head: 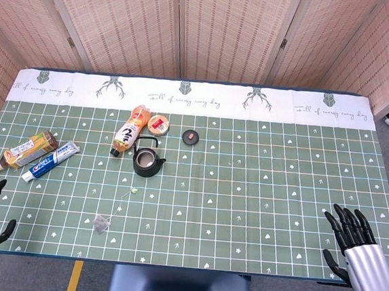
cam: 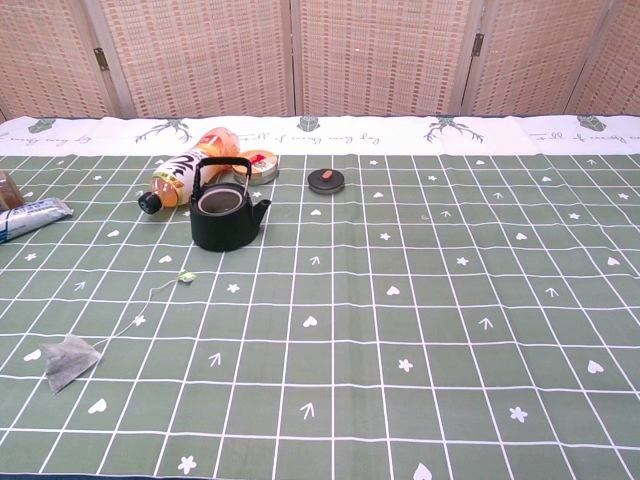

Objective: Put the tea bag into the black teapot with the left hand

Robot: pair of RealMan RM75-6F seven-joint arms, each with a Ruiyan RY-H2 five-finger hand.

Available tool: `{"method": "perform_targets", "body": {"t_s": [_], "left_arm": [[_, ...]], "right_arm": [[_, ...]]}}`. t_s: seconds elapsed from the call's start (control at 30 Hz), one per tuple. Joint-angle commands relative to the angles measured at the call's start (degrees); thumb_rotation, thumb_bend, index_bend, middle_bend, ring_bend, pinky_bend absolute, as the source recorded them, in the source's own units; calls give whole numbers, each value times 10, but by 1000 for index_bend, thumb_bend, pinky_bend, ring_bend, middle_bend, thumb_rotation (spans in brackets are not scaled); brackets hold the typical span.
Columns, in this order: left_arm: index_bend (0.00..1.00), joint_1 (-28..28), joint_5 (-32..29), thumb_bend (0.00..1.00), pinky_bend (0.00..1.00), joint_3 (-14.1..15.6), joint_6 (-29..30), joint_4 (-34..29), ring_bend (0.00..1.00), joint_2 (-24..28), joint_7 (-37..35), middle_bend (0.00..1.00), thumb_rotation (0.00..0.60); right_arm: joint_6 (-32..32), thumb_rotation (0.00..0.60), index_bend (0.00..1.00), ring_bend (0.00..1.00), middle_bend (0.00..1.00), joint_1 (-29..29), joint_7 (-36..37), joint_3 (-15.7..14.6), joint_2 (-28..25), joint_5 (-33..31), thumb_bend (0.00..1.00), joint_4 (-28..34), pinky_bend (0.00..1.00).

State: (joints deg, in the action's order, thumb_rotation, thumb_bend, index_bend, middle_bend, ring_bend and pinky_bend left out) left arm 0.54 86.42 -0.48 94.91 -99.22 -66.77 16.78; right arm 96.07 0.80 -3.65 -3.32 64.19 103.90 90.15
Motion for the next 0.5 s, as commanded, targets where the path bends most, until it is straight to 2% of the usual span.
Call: {"method": "perform_targets", "body": {"t_s": [0.03,0.17,0.33,0.43,0.5], "left_arm": [[67,-1,-1,358,97,-2,-5,1,14,-1,3,65,600],[91,-4,6,358,97,-4,-6,8,18,-9,24,66,600],[95,-14,51,358,130,12,-20,18,37,-12,13,78,600],[92,-24,52,358,149,11,-39,26,57,-25,36,124,600],[107,-39,52,357,180,11,-67,24,104,-34,45,190,600]], "right_arm": [[2,600,0,27,0,0,2,0,-1,2,365,0,0],[13,600,0,26,0,4,3,0,0,8,366,-3,0],[31,600,0,39,0,11,5,-1,2,17,366,-10,0],[37,600,0,44,0,13,7,-2,5,24,365,-13,0],[44,600,0,49,0,13,4,-3,10,37,365,-17,0]]}}
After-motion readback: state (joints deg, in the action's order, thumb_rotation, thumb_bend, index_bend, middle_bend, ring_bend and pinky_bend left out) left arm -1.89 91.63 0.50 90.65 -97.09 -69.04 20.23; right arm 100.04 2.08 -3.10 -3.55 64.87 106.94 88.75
